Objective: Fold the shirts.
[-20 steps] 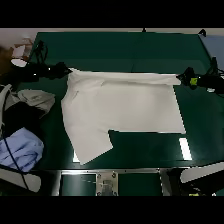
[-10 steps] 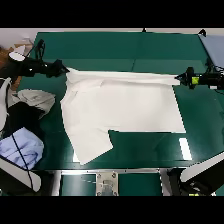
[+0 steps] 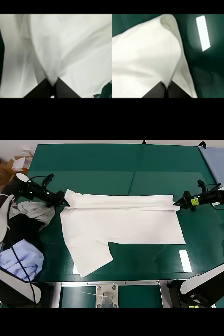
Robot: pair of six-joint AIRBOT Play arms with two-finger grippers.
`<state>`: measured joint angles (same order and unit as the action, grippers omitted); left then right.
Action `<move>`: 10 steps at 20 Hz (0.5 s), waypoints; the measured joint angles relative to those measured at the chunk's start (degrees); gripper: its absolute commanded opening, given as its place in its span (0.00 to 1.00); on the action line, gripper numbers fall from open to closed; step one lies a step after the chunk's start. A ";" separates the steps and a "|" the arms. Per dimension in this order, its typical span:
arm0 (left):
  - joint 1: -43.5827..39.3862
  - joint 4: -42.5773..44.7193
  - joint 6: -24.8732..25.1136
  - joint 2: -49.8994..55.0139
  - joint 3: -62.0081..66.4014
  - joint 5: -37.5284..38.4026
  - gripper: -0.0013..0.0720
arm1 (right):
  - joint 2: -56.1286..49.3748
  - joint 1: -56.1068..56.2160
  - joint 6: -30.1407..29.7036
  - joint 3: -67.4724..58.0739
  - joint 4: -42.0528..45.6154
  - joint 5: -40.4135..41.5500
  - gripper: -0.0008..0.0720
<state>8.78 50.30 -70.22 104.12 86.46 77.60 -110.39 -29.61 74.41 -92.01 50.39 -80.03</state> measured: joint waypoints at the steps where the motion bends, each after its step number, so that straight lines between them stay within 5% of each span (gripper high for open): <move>1: 0.00 0.20 -0.02 0.00 -0.28 0.33 0.05 | 0.02 0.26 0.61 0.11 1.40 -0.33 0.03; 10: -2.03 0.46 -0.42 0.00 -1.01 2.49 0.05 | 2.19 2.64 5.49 0.26 8.35 -0.83 0.03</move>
<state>6.74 50.76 -70.63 104.12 85.45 80.09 -108.20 -26.96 79.90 -91.74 58.74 -80.86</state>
